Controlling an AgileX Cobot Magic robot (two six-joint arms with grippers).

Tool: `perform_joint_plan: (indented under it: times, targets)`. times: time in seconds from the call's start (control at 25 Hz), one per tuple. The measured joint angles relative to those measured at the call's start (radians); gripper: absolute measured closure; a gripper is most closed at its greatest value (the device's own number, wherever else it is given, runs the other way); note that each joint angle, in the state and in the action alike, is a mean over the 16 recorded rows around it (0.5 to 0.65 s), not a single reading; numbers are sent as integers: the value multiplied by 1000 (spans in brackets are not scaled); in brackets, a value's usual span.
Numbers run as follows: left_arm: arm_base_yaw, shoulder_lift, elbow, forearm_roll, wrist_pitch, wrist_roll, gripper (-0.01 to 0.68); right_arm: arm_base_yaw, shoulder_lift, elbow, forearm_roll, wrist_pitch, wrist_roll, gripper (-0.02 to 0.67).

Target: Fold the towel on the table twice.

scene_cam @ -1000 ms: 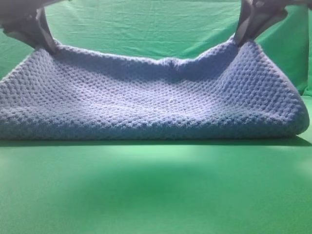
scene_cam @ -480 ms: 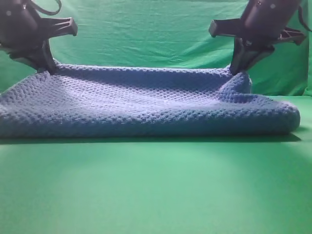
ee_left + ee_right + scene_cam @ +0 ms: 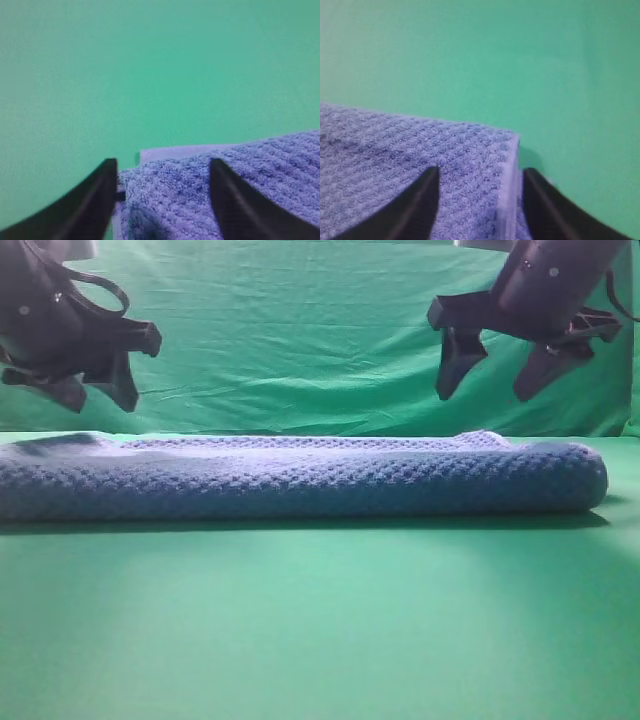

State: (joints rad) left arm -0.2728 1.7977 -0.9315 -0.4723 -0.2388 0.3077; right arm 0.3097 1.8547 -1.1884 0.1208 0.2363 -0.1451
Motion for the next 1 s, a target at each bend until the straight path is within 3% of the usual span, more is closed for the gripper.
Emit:
perform_joint_plan:
  times: [0.16,0.32,0.44,0.76,0.88,1.0]
  targets:
    - [0,-46,0,18,36,0,193,-1,-28,-17,-1,35,0,126]
    - [0,-132,0,25,108,0,170,-2,-87,-37,-1,100,0,159]
    - [0,-220,0,30,178,0,249,-3,-153,-50,-2,164,0,266]
    - [0,-500,0,40,409,-11,557,-4,-390,-66,-4,343,0,558]
    - [0,-604,0,43,514,-29,634,-4,-484,-67,-4,414,0,621]
    - [0,-701,0,50,624,-54,666,-4,-576,-65,-5,483,2,646]
